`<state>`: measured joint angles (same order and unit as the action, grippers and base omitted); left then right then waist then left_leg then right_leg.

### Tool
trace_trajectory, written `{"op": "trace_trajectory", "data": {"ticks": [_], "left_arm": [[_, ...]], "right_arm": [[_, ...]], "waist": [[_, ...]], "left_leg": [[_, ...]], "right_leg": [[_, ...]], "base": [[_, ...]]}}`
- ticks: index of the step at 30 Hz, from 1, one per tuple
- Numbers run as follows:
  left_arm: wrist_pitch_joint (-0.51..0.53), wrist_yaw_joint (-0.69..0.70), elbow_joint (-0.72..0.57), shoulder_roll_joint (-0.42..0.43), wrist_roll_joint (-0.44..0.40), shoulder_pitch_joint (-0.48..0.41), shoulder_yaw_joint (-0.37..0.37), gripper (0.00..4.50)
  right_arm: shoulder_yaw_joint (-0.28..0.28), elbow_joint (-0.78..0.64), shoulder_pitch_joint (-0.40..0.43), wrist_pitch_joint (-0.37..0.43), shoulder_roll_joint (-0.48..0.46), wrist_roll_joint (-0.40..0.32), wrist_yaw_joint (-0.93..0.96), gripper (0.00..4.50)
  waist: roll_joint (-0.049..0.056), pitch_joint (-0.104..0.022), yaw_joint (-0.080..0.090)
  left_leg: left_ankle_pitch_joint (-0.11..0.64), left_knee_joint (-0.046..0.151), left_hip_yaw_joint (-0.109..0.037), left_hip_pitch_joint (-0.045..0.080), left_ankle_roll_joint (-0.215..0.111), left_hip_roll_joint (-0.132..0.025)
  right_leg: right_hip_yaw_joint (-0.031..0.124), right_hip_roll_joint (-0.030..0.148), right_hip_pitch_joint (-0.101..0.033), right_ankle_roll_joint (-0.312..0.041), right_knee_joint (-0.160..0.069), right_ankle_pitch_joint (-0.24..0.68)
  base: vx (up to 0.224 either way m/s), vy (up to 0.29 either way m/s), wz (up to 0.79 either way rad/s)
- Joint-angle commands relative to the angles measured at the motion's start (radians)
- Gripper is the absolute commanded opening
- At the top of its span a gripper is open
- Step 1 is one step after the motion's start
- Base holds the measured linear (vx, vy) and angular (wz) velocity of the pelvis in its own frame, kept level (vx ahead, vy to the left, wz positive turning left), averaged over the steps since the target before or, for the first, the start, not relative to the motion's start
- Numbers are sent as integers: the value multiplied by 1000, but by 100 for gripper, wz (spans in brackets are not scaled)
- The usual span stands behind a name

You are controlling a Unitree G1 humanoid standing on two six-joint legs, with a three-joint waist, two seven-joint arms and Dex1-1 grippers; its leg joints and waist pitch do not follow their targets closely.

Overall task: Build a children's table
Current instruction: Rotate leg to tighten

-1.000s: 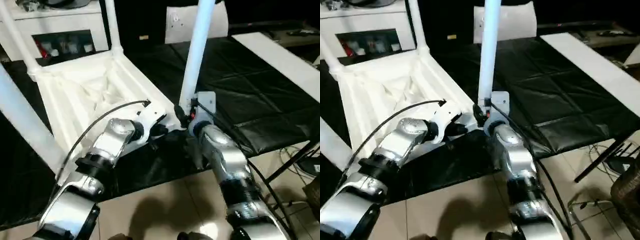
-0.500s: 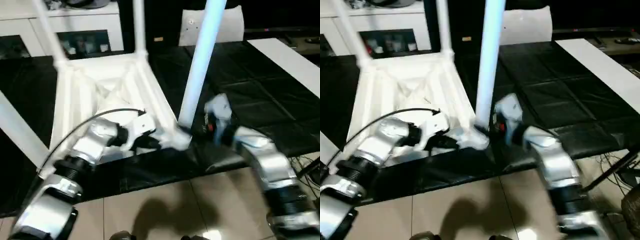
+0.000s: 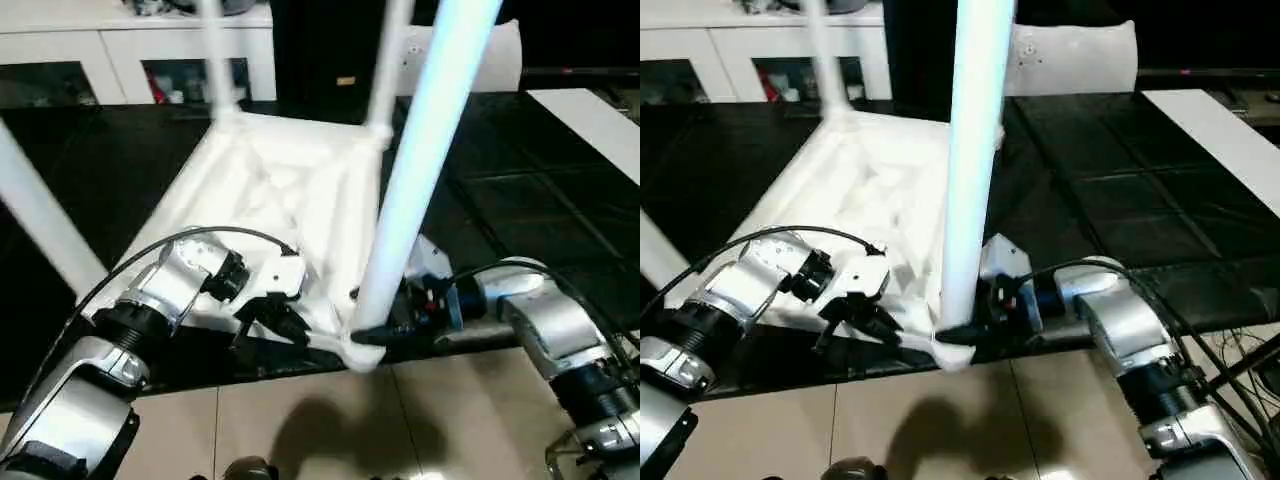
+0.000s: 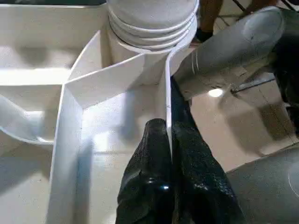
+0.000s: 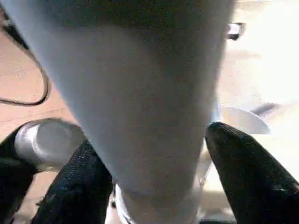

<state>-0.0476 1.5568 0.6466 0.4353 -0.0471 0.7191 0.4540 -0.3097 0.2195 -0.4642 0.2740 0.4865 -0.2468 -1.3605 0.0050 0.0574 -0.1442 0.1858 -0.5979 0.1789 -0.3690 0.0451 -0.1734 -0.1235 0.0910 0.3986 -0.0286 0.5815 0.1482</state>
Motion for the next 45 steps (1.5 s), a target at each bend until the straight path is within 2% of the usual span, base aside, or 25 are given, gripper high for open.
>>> {"op": "trace_trajectory", "data": {"ticks": [1,2,8,13,15,16,17,20,21,22,23,24,25,27,28,29,30,32,33,36,37,38,42,43,45], "left_arm": [[-20,47,-7,-17,-4,34,25,0],[-23,45,-3,-15,-7,35,26,0],[-36,37,19,-16,-9,38,20,0],[15,-50,35,-44,12,36,-33,0],[51,-101,37,-56,15,36,-53,0],[72,-142,35,-61,11,36,-66,0],[103,-180,30,-69,15,33,-83,0],[180,-293,-3,-94,11,17,-118,0],[205,-324,-17,-102,4,9,-124,0],[227,-348,-28,-109,1,1,-128,0],[244,-394,-35,-122,-11,-3,-134,0],[273,-451,-46,-141,-25,-8,-143,0],[293,-491,-54,-153,-34,-12,-149,0],[332,-560,-63,-183,-33,-14,-169,0],[332,-560,-63,-183,-33,-14,-169,0],[379,-658,-71,-234,-32,-11,-193,0],[393,-699,-68,-255,-36,-7,-201,0],[398,-773,-51,-284,-52,4,-209,0],[400,-793,-49,-294,-58,6,-211,0],[395,-817,-59,-297,-91,6,-193,0],[399,-819,-63,-297,-90,3,-192,0],[381,-801,-65,-291,-91,0,-183,0],[365,-746,-88,-273,-75,-20,-177,0],[359,-732,-93,-267,-71,-24,-174,0],[297,-658,-100,-235,-58,-35,-157,0]], "right_arm": [[-5,-17,2,18,20,-18,-30,278],[-8,-28,7,26,25,-25,-40,268],[-5,-47,18,50,28,-52,-64,216],[47,-99,44,139,-26,-120,16,204],[59,-114,59,155,-46,-125,65,204],[74,-123,72,161,-75,-120,129,204],[88,-127,80,168,-107,-109,197,204],[126,-111,90,183,-208,-55,408,204],[134,-107,93,188,-238,-37,462,204],[140,-107,98,192,-259,-25,501,204],[152,-104,99,205,-293,-12,564,204],[161,-99,99,211,-334,4,635,204],[166,-96,99,215,-362,14,684,204],[189,-86,97,237,-412,32,790,203],[189,-86,97,237,-412,32,790,203],[226,-44,76,238,-484,56,937,203],[241,-26,67,233,-513,65,991,202],[269,8,48,219,-564,82,1087,202],[279,19,41,221,-580,89,1119,202],[286,33,26,187,-605,110,1154,202],[282,31,28,177,-606,122,1161,258],[287,30,30,163,-606,122,1162,272],[295,5,46,135,-588,129,1151,292],[290,-3,50,125,-577,129,1135,317],[298,-36,63,90,-536,115,1086,321]], "waist": [[-11,-75,11],[-5,-75,9],[-8,-77,9],[-6,-78,6],[-8,-74,8],[-9,-71,9],[-4,-69,10],[-7,-65,25],[-8,-64,37],[-8,-63,53],[-4,-65,65],[-5,-65,73],[-11,-70,88],[-9,-68,98],[-9,-68,99],[-13,-70,102],[-10,-68,104],[-11,-70,106],[-5,-70,105],[-5,-72,107],[-6,-72,106],[-7,-72,105],[-6,-72,104],[-3,-72,104],[-7,-73,102]], "left_leg": [[186,71,-19,17,-42,-72],[187,72,-20,18,-44,-72],[182,70,-20,18,-41,-72],[170,70,-20,16,-44,-72],[193,72,-20,19,-33,-72],[218,73,-22,21,-23,-70],[241,73,-22,25,-10,-67],[282,76,-29,22,16,-62],[300,76,-32,24,26,-59],[310,79,-37,18,32,-60],[320,80,-41,14,32,-61],[321,83,-43,10,34,-63],[317,80,-40,14,27,-59],[278,77,-34,10,9,-57],[274,76,-34,11,4,-55],[257,74,-30,11,-6,-55],[250,74,-29,11,-6,-55],[250,73,-30,13,-3,-53],[244,74,-30,14,-11,-52],[230,75,-28,13,-16,-55],[223,75,-27,11,-19,-54],[219,76,-26,12,-24,-55],[216,77,-26,10,-28,-55],[215,77,-26,9,-29,-55],[214,78,-28,8,-34,-55]], "right_leg": [[68,86,-53,-172,-61,311],[68,86,-53,-168,-62,319],[68,85,-52,-167,-63,317],[68,85,-53,-170,-61,298],[67,86,-50,-162,-66,339],[66,88,-49,-150,-73,393],[66,89,-45,-135,-81,437],[56,88,-45,-90,-92,539],[51,87,-43,-73,-98,574],[48,88,-48,-62,-99,583],[45,88,-51,-57,-99,578],[47,87,-53,-60,-96,561],[48,87,-50,-69,-99,529],[57,87,-46,-99,-92,479],[56,86,-44,-105,-95,475],[58,86,-47,-110,-91,459],[59,84,-42,-118,-91,454],[55,83,-45,-119,-92,456],[57,81,-45,-116,-92,442],[61,79,-45,-123,-87,387],[61,78,-48,-128,-84,362],[62,78,-48,-132,-82,349],[63,79,-52,-135,-81,339],[63,78,-53,-138,-79,330],[63,79,-56,-132,-78,329]], "base": [[0,0,0],[0,0,0],[0,0,0],[0,0,0],[0,0,0],[0,0,0],[0,0,0],[0,0,0],[0,0,0],[0,0,0],[0,0,0],[0,0,0],[0,0,0],[0,0,0],[0,0,0],[0,0,0],[0,0,0],[0,0,0],[0,0,0],[0,0,0],[0,0,0],[0,0,0],[0,0,0],[0,0,0],[0,0,0]]}}
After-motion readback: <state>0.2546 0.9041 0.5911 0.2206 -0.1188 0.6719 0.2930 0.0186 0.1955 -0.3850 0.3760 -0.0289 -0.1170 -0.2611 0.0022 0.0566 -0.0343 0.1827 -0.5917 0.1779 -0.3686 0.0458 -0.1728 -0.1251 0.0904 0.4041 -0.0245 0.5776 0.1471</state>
